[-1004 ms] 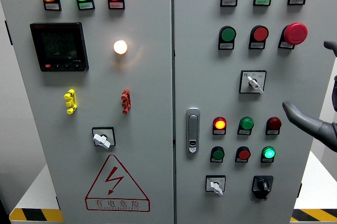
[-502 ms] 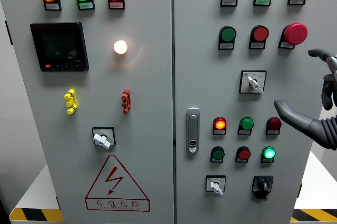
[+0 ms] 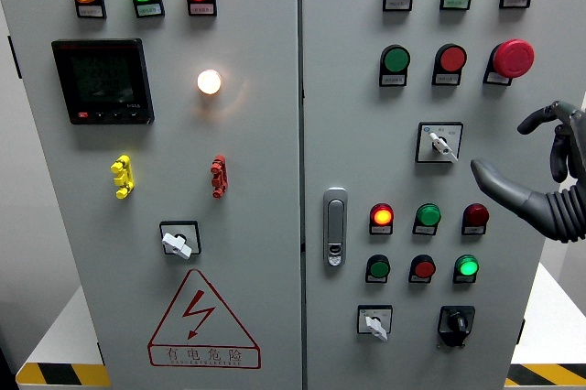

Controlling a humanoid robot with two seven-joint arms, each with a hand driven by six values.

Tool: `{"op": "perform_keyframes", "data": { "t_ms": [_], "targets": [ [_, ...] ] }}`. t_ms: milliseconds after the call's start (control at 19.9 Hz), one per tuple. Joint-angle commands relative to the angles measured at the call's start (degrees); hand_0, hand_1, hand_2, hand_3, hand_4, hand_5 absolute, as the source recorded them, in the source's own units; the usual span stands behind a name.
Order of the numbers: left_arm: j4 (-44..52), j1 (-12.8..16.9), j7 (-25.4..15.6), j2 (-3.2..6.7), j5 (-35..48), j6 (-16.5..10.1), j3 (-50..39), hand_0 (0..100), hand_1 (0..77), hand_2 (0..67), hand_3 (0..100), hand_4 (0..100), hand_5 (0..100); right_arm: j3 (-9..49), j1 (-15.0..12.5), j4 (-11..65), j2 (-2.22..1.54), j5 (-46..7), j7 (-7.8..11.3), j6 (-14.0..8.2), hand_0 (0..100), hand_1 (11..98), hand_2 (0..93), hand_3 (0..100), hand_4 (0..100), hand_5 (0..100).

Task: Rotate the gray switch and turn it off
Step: 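Reach the right hand up toward the white-knobbed rotary switch below the red buttons, then close the right hand fingers around the white switch knob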

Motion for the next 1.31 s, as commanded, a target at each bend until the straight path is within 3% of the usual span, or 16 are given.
{"op": "perform_keyframes", "data": {
  "t_ms": [0,201,351,603,904,1054,1255],
  "targets": [
    [0.0,0.0,-0.1,0.01,0.0,0.0,0.0,0,0.0,13.1,18,10,12,-0.9,0.3,-1.7,-0.01,0.1,-0.98,-1.2,0,33.5,57.4,100,95,100],
    [0.0,0.0,0.0,0.01,0.0,0.0,0.0,0,0.0,13.1,18,10,12,-1.2,1.0,-4.2,-0.01,0.1,-1.33,-2.6,0,32.6,57.9,100,95,100],
    [0.0,0.0,0.0,-0.08,0.0,0.0,0.0,0,0.0,13.1,18,10,12,-2.5,1.5,-5.7,-0.01,0.1,-2.73,-2.8,0,31.8,58.5,100,94,100],
    [0.0,0.0,0.0,0.01,0.0,0.0,0.0,0,0.0,13.1,18,10,12,-4.3,3.0,-9.1,-0.01,0.1,-3.26,-6.2,0,30.9,58.6,100,94,100],
    [0.0,0.0,0.0,-0.08,0.0,0.0,0.0,0,0.0,13.1,18,10,12,-6.5,3.4,-10.0,-0.01,1.0,-5.28,-6.7,0,30.7,59.9,100,93,100],
    [0.0,0.0,0.0,0.01,0.0,0.0,0.0,0,0.0,13.1,18,10,12,-7.0,3.5,-11.4,-0.01,1.0,-5.64,-8.4,0,30.7,60.7,100,93,100],
    [0.0,0.0,0.0,0.01,0.0,0.0,0.0,0,0.0,13.1,18,10,12,-7.8,3.8,-11.9,-0.01,1.0,-6.52,-8.7,0,30.8,62.0,100,93,100]
  ]
}}
